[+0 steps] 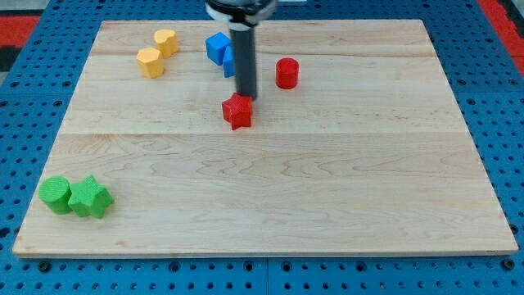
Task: Push red star towards the center left
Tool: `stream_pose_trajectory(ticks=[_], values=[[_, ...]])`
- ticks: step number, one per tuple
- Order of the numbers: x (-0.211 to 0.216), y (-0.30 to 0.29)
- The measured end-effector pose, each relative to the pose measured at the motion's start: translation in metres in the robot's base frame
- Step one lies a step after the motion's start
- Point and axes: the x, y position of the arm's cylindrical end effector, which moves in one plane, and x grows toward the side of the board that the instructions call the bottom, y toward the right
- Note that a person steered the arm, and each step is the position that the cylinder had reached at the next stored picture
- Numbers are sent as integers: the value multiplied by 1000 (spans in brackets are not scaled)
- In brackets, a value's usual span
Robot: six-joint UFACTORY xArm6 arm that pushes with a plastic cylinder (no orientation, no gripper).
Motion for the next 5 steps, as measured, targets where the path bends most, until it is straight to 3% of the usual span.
stream_pose_trajectory(ticks=[1,2,4,5], values=[[16,23],[23,-15],[-21,-76],[-17,-86]])
